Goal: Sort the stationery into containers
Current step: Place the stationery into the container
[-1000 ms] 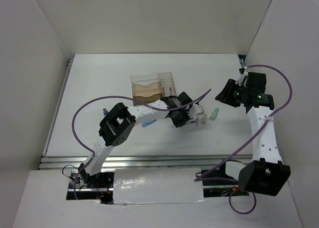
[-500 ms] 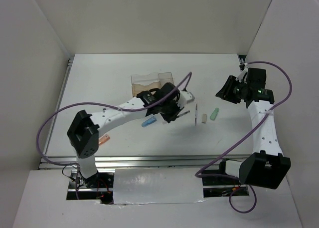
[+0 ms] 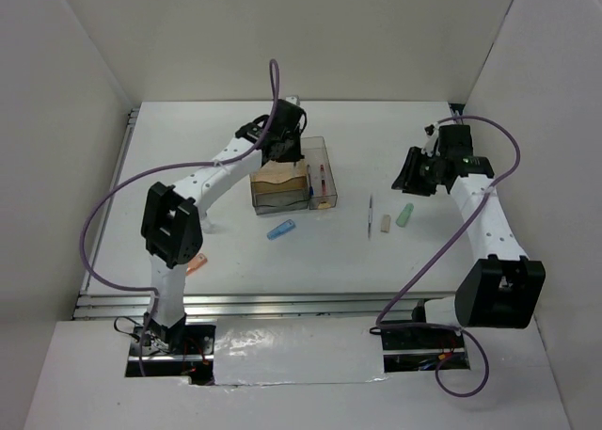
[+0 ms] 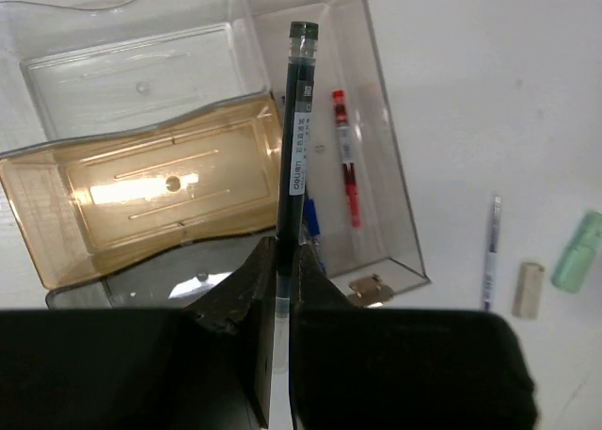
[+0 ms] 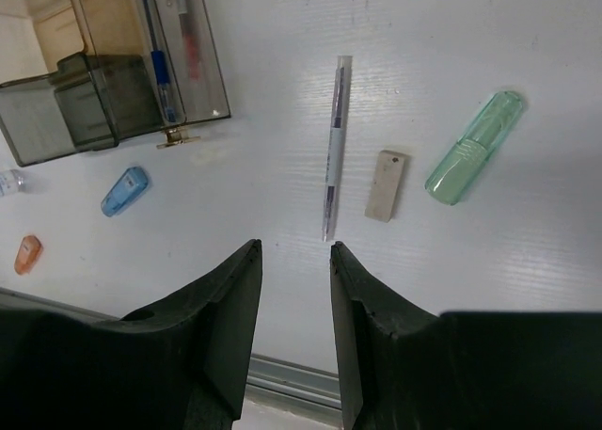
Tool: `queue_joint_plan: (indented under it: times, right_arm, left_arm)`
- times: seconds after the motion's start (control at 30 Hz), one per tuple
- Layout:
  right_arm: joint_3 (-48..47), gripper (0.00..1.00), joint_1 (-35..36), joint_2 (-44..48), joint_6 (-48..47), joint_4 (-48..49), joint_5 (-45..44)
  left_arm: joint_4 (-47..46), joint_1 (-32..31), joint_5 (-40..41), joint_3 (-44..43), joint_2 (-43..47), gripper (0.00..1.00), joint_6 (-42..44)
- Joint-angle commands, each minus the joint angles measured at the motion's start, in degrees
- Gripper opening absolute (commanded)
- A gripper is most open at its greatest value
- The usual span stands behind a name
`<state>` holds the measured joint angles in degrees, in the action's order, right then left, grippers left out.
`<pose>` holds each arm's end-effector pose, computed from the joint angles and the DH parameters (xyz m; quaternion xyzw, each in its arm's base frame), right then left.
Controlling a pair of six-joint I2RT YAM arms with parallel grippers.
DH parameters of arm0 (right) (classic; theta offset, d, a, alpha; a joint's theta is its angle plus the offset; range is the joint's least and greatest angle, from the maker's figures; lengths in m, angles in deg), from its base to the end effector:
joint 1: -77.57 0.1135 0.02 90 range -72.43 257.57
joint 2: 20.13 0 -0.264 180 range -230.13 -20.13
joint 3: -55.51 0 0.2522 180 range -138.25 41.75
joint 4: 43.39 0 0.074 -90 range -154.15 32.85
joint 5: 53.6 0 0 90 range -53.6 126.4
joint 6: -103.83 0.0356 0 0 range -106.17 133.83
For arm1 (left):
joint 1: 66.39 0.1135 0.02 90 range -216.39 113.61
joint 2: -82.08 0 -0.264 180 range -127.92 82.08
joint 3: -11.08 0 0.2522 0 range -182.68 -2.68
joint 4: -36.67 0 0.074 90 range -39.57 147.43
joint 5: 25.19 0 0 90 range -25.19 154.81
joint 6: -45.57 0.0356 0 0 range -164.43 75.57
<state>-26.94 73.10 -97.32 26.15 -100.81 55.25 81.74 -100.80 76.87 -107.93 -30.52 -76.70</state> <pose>0.2787 -0.0103 0.3090 0.0837 0.9310 0.1764 0.3085 0.3813 -0.2521 0.3174 -0.0288 0.8970 -0.1577 0.4119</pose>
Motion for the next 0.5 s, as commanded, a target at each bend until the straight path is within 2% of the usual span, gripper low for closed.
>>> queue_joint_plan:
  times: [0.0,0.23,0.4,0.47]
  right_arm:
    - [-1.0,0.42,1.0,-0.8,-0.7,2.2,-1.8]
    - [-1.0,0.42,1.7,-2.8,-0.6,2.4,-1.9]
    - [-0.7,0.42,2.1,-4.1,-1.1,2.9,-2.3]
    - [-0.6,0.42,2.3,-4.8,-1.2,3.1,-2.4]
  left_arm:
    - [2.3,0.9,0.6,-6.3,-4.4,0.00,-7.3]
    - [4.1,0.0,1.4,-11.4,-8.2,0.00,-13.0]
    - [4.9,-0.7,-1.4,-11.5,-10.4,0.01,-15.9]
    - [4.5,-0.8,-3.9,-11.7,-11.6,0.05,-16.3]
